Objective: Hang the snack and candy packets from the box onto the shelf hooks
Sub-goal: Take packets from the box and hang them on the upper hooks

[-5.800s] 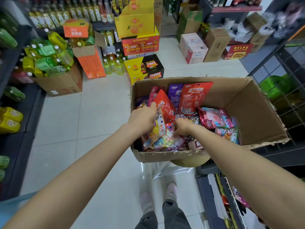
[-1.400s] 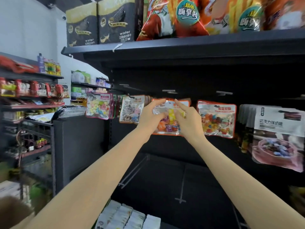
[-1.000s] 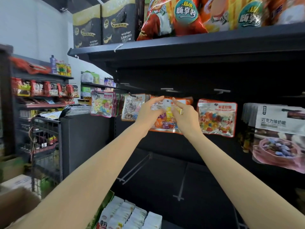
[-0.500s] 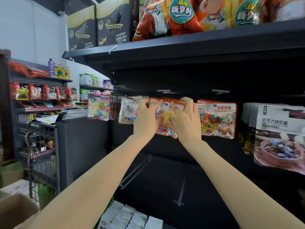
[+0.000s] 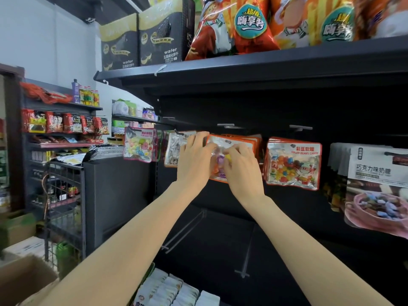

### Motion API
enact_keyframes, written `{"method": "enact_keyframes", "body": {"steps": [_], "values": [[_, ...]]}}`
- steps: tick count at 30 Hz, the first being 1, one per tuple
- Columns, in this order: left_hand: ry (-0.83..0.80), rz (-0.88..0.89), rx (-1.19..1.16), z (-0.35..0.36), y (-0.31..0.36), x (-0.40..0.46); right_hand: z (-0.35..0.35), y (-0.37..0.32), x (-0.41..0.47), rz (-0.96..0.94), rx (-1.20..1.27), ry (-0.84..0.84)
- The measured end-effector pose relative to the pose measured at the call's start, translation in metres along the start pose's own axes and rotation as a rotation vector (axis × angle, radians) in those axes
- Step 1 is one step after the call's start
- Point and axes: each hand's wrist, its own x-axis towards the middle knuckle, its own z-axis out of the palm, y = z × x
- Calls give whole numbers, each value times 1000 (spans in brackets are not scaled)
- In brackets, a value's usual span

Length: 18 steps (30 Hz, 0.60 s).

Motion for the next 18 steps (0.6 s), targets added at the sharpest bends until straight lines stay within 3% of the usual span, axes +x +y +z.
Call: {"method": "enact_keyframes", "body": {"steps": [4,8,18], "values": [[-49,0,53,-20,-34,-17,21,-29,-6,-28,147,-10],[-108,-140,31,-50,-87,-49,56,-78,-15,-20,334,-139],[-396,-686,-53,-81,-324,-199,242,-255,-82,7,615,-730]]}}
